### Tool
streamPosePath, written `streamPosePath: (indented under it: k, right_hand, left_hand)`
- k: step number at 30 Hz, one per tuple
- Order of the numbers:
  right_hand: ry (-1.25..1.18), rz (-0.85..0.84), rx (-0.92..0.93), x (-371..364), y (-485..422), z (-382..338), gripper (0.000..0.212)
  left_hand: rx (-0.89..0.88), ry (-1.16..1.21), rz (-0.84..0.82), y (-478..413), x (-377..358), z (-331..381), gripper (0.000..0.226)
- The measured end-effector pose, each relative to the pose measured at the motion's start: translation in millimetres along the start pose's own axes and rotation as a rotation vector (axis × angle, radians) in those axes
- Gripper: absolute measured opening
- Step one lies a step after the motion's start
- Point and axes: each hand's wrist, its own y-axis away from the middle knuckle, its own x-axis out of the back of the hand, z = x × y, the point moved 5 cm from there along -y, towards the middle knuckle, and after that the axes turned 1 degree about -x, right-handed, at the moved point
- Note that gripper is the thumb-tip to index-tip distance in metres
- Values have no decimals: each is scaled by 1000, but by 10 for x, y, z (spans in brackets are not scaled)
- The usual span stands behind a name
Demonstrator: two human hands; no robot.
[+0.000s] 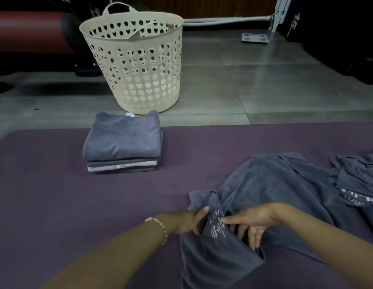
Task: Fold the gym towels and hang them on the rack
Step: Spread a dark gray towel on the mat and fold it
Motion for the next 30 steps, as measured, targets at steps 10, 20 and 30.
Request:
streamPosePath:
  k: [10, 20, 30]
  right_hand:
    - [-147, 386, 261, 165, -341, -92, 63]
    - [-483, 680, 553, 515, -214, -231, 26]
    - [-510, 108, 488, 83, -121, -1200, 57]
  left_hand:
    - [-140, 10, 478, -410, 471, -62, 60]
    - [-246, 243, 465, -214, 664, 39, 59]
    - [-277, 604, 692, 1103, 1531, 118, 44]
